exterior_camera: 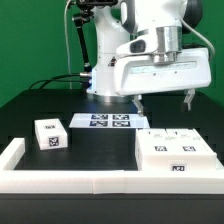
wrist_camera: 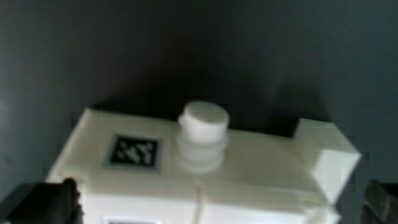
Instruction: Assemble cabinet
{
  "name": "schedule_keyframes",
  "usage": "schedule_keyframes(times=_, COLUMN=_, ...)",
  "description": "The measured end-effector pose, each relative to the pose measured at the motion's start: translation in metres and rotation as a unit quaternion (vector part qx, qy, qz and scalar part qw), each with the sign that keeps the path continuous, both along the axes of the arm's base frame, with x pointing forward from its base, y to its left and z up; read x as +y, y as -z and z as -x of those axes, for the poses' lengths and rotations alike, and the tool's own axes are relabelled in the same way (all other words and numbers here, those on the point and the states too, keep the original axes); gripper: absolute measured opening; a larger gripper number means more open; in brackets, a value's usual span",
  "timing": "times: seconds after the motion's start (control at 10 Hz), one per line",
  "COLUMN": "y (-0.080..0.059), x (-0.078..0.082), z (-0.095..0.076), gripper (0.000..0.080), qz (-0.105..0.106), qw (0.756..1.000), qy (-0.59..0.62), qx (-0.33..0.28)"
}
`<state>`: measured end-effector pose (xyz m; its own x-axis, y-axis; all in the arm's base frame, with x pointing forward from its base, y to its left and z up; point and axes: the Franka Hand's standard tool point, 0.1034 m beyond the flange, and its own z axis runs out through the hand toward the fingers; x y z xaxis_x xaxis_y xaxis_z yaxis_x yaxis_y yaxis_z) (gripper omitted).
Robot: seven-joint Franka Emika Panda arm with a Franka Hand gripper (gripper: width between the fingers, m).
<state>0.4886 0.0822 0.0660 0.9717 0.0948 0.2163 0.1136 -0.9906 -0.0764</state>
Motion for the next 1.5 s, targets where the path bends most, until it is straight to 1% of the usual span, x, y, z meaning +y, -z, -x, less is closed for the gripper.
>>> schedule_keyframes(times=0.2, y=-0.001, x=0.002, z=-0.001, gripper=0.0797, qz=-0.014, qw=0.998, qy=0.053, qx=0.005)
schedule_keyframes(times=0.4, y=0.001, x=0.0, z=-0.001, gripper=0.0797, qz=-0.015, qw=0.998, qy=0.055, qx=0.005)
schedule_keyframes(times=0.6, y=0.016, x=-0.007, z=-0.004, gripper=0.0797, qz=-0.012, qw=0.999, qy=0.045, qx=0.005)
schedule_keyframes(times=0.7, y=0.024, x=-0.005, z=-0.005, gripper=0.0797, qz=-0.014, qw=0.999, qy=0.045, qx=0.008)
schedule_keyframes(times=0.9, y=0.036, x=0.001, z=-0.007, gripper=0.0797, qz=-0.016, qw=0.999, qy=0.043, qx=0.003)
schedule_keyframes(times=1.1, y=0.052, x=0.001, z=-0.007, gripper=0.0797, qz=-0.018, qw=0.999, qy=0.041, qx=-0.009)
schedule_keyframes(times=1.2, y=0.057, x=0.0, z=-0.007, gripper=0.0797, qz=-0.017, qw=0.999, qy=0.04, qx=-0.014)
schedule_keyframes(times=1.5, y=0.06, x=0.003, z=-0.015, gripper=0.0797, qz=-0.02, qw=0.999, qy=0.039, qx=-0.021)
